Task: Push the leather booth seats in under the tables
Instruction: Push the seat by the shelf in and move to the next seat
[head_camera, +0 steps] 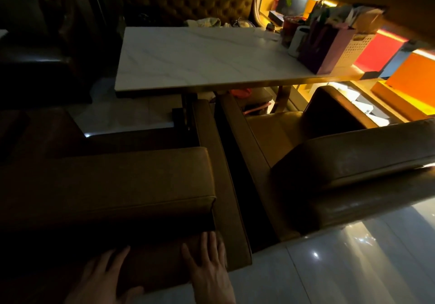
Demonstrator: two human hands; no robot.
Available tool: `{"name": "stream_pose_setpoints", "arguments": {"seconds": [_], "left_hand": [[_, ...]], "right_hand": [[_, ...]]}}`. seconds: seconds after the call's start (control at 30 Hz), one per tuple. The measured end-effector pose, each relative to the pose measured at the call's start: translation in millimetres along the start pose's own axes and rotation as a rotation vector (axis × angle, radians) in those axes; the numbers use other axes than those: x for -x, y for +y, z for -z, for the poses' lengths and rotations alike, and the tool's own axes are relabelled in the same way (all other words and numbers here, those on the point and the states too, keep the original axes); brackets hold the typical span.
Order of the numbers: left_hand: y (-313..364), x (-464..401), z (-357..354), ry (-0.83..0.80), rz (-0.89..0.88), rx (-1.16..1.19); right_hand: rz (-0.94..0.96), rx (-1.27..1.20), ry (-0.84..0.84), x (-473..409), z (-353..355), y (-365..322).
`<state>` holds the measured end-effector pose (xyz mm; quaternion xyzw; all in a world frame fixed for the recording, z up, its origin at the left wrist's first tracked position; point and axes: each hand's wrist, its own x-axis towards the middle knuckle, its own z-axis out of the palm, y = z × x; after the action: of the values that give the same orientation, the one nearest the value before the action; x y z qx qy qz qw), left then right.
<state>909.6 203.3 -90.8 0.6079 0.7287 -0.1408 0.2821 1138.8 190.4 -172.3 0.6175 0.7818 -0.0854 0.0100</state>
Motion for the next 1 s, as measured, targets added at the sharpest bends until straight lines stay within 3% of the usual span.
{"name": "stream_pose_setpoints", "arguments": {"seconds": [0.2, 0.57, 1.0], "left_hand": [[4, -3, -7, 0.147, -0.013, 0.040], [-6, -9, 1, 0.234, -0.094, 0.072], [-3, 0, -28, 0.344, -0.015, 0.039]], "right_hand": [[-0.016, -0.027, -0.126, -8, 9, 4], [0.023, -0.076, -0.058, -14, 16, 11], [0.004, -0.101, 0.036, 1, 12, 9]]}}
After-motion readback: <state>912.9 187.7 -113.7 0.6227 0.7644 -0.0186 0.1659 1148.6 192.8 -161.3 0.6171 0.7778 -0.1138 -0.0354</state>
